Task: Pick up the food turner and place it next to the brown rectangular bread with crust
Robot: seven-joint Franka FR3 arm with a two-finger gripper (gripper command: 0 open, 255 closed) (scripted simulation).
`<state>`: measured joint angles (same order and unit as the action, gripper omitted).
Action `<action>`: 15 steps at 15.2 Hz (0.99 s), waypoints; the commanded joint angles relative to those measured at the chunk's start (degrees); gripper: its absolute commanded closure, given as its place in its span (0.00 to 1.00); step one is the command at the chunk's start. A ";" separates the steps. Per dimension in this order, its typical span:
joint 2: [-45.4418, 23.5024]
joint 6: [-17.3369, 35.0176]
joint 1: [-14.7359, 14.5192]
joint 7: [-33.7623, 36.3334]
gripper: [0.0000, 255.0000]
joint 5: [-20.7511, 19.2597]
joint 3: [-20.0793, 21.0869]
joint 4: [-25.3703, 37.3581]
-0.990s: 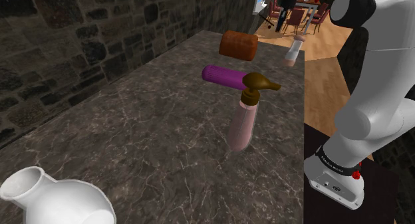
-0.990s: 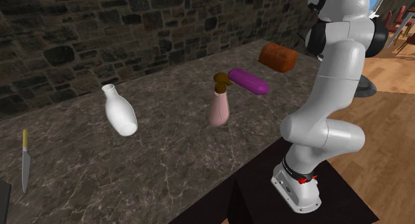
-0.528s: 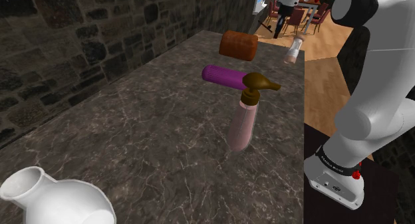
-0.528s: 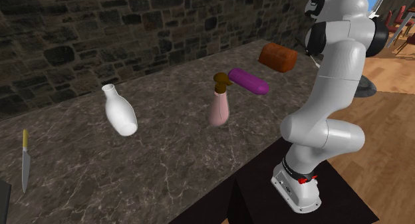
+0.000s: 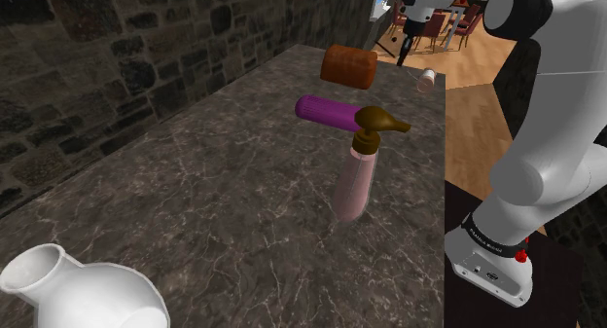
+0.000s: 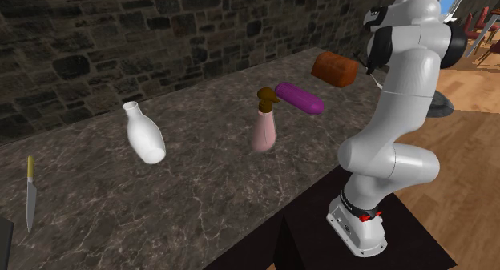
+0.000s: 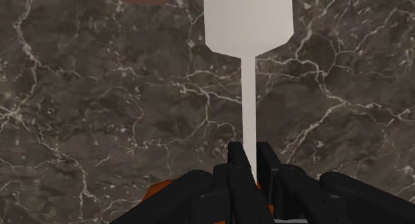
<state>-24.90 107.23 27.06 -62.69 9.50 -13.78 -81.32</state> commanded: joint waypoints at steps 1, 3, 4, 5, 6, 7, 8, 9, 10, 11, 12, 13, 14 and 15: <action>-0.28 1.52 0.02 -0.23 1.00 0.13 0.03 -1.23; -0.51 2.93 -0.02 -0.38 1.00 0.24 0.08 -2.43; -0.65 3.63 -0.04 -0.46 1.00 0.30 0.11 -3.00; -0.80 4.32 -0.06 -0.54 1.00 0.37 0.14 -3.55; -0.96 5.01 -0.07 -0.61 1.00 0.44 0.18 -4.09; -1.13 5.69 -0.08 -0.69 1.00 0.51 0.21 -4.60; -1.31 6.36 -0.08 -0.78 1.00 0.58 0.24 -5.10; -1.51 7.03 -0.09 -0.86 1.00 0.66 0.28 -5.58; -1.71 7.70 -0.09 -0.94 1.00 0.74 0.32 -6.05; -1.93 8.35 -0.09 -1.03 1.00 0.83 0.36 -6.50; -2.16 9.01 -0.08 -1.12 1.00 0.92 0.40 -6.93; -2.40 9.65 -0.08 -1.20 1.00 1.01 0.44 -7.35; -2.65 10.30 -0.07 -1.29 1.00 1.10 0.49 -7.75; -2.91 10.93 -0.06 -1.38 1.00 1.20 0.54 -8.13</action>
<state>-27.33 117.73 26.84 -63.95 10.72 -13.14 -88.63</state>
